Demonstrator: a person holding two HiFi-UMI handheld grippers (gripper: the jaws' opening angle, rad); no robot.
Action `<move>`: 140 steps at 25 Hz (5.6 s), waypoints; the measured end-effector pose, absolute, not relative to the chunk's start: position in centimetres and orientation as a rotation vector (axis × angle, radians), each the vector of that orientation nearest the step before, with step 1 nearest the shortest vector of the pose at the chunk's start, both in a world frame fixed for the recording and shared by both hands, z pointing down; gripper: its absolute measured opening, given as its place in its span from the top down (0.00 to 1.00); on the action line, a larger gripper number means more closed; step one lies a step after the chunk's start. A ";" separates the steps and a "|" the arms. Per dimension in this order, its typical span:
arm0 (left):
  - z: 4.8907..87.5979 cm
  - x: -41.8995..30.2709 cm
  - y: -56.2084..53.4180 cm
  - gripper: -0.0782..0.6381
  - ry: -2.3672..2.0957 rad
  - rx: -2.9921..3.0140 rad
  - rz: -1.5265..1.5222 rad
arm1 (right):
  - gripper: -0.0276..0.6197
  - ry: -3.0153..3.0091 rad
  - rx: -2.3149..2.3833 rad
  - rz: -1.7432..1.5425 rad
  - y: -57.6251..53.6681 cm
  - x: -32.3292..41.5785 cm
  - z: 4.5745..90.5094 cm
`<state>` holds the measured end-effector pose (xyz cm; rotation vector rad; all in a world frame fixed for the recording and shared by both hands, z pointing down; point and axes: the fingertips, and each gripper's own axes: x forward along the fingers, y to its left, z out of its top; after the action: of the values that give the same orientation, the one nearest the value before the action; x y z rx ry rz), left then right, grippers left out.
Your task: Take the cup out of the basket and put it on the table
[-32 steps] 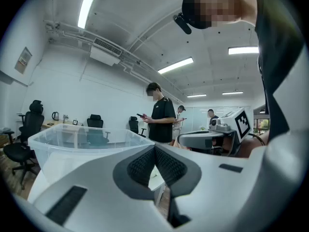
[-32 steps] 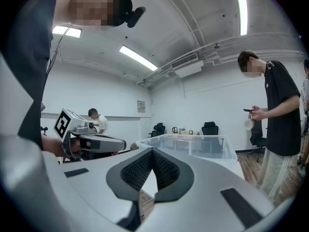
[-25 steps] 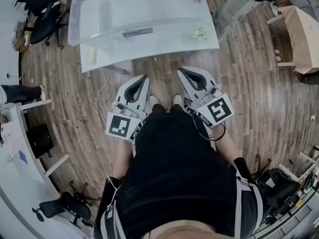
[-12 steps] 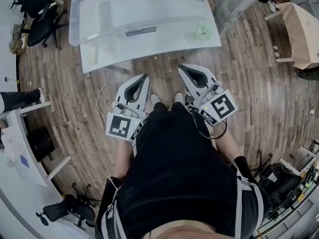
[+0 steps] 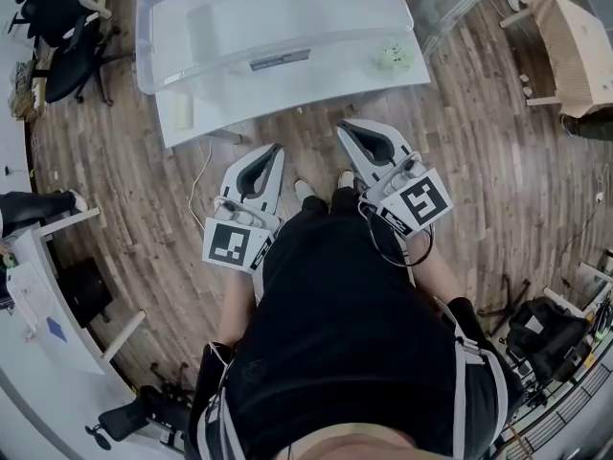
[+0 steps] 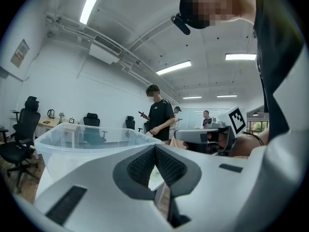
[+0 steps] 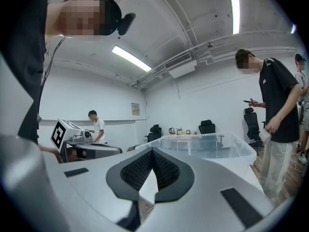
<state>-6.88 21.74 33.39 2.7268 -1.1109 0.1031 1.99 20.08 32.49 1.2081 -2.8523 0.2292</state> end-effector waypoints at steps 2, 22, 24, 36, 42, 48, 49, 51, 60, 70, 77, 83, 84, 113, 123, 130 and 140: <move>33.4 -7.4 21.6 0.87 -1.108 2.720 0.099 | 0.93 -2.849 1.208 0.226 19.8 1.4 32.4; 33.4 -6.5 14.5 0.87 -1.167 2.704 0.102 | 0.93 -2.882 1.134 0.173 12.0 1.9 31.9; 33.3 -5.8 13.2 0.87 -1.175 2.702 0.106 | 0.93 -2.883 1.132 0.171 10.7 2.6 31.7; 33.1 -1.9 6.2 0.87 -1.234 2.673 0.128 | 0.93 -2.910 1.103 0.178 3.5 6.9 31.9; 33.1 0.2 3.1 0.87 -1.290 2.638 0.139 | 0.93 -2.942 1.059 0.211 0.3 9.1 32.2; 32.1 1.9 0.2 0.87 -1.339 2.631 0.133 | 0.93 -2.983 0.965 0.241 -2.2 9.1 32.0; 32.2 2.1 0.0 0.87 -1.346 2.627 0.138 | 0.93 -2.988 0.951 0.244 -2.4 9.1 32.1; 32.5 2.0 -0.2 0.87 -1.366 2.607 0.150 | 0.93 -2.996 0.924 0.252 -2.8 9.0 32.3; 33.4 1.9 -1.3 0.87 -1.398 2.552 0.186 | 0.93 -3.012 0.867 0.295 -4.1 8.7 33.1; 33.4 0.1 -3.0 0.87 -1.366 2.590 0.173 | 0.93 -2.997 0.904 0.279 -5.4 6.8 33.0; 32.7 -1.2 -4.7 0.87 -1.300 2.642 0.143 | 0.93 -2.954 0.953 0.243 -6.5 5.2 32.6; 32.1 -3.0 -6.2 0.87 -1.258 2.680 0.121 | 0.93 -2.925 0.983 0.218 -7.7 3.1 32.2; 31.9 -3.4 -6.5 0.87 -1.250 2.688 0.124 | 0.93 -2.920 0.990 0.212 -7.9 2.7 32.1; 32.6 -11.7 -12.5 0.87 -1.197 2.685 0.147 | 0.93 -2.813 0.996 0.170 -13.3 -4.4 33.6; 32.7 -13.5 -14.1 0.87 -1.280 2.636 0.145 | 0.93 -2.842 0.668 0.071 -14.8 -8.0 34.3; 33.0 -13.3 -14.7 0.87 -1.314 2.610 0.163 | 0.93 -2.724 0.389 -0.036 -15.5 -9.1 38.3; 33.8 -14.1 -15.8 0.87 -1.345 2.575 0.185 | 0.86 -2.615 0.110 -0.071 -16.1 -11.0 44.9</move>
<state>-14.14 -15.83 33.76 2.5752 -1.3454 0.1848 -11.01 -16.07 44.93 0.1102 -2.6152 -0.0714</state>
